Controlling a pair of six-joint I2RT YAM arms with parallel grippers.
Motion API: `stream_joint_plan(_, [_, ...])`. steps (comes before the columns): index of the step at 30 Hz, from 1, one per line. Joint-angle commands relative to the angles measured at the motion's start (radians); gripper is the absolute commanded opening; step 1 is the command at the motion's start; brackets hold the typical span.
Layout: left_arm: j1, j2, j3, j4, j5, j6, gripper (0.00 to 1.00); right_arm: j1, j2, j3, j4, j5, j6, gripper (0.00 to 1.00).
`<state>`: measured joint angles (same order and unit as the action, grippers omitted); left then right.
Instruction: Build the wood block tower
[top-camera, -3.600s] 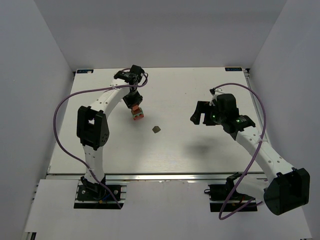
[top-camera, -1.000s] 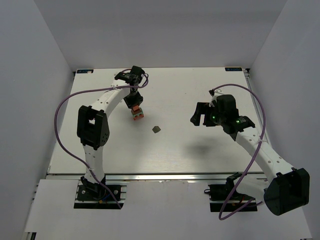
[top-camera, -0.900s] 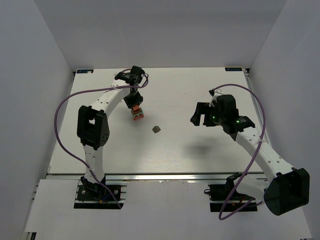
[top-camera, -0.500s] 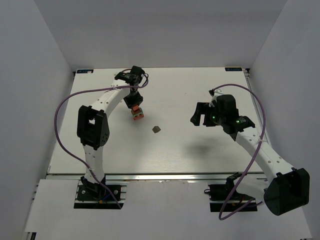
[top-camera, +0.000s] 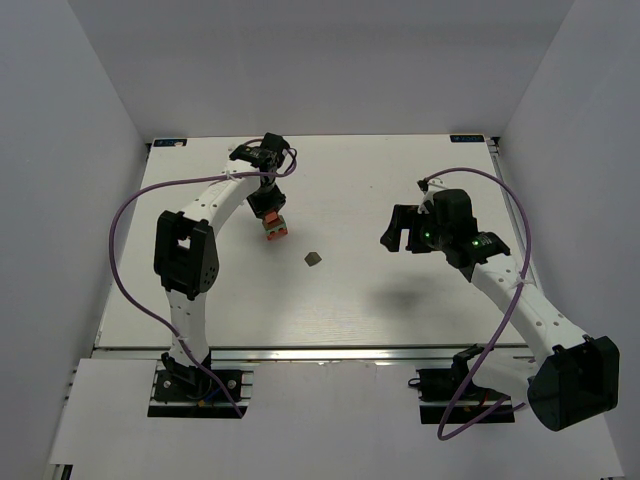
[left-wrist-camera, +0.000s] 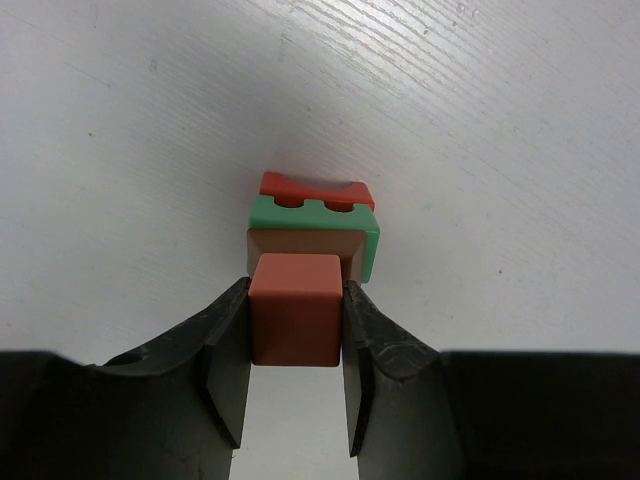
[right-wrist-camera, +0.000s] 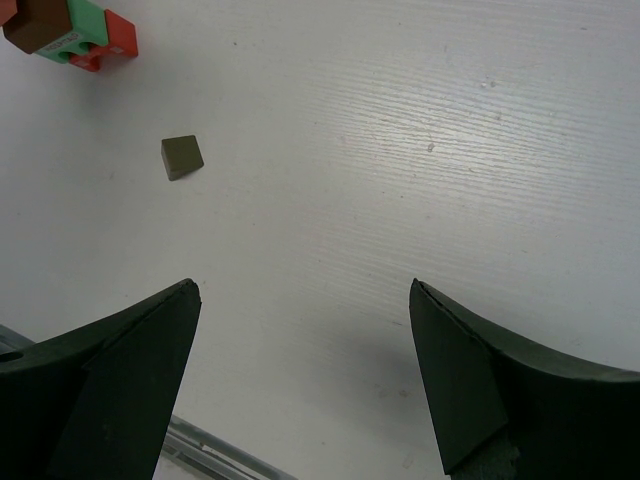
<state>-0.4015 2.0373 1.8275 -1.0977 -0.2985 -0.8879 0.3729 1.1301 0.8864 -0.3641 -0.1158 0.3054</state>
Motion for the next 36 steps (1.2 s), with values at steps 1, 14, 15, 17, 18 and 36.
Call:
stream_joint_plan(1, [-0.003,-0.049,0.001,0.012,-0.013,-0.003,0.25,-0.005,-0.021,0.000,0.037,-0.015,-0.015,0.89])
stream_joint_plan(14, [-0.008,-0.055,0.001,0.021,-0.007,-0.003,0.28,-0.005,-0.023,-0.009,0.047,-0.015,-0.017,0.89])
stream_joint_plan(15, [-0.008,-0.057,0.001,0.019,-0.008,-0.003,0.28,-0.005,-0.023,-0.009,0.047,-0.016,-0.017,0.89])
stream_joint_plan(17, [-0.011,-0.061,-0.010,0.030,-0.008,-0.005,0.29,-0.005,-0.023,-0.009,0.047,-0.018,-0.017,0.89])
stream_joint_plan(18, [-0.011,-0.063,-0.011,0.032,-0.007,-0.005,0.29,-0.005,-0.023,-0.007,0.047,-0.019,-0.020,0.89])
stream_joint_plan(36, [-0.013,-0.085,-0.004,0.019,-0.025,0.020,0.35,-0.005,-0.036,-0.015,0.054,-0.021,-0.023,0.89])
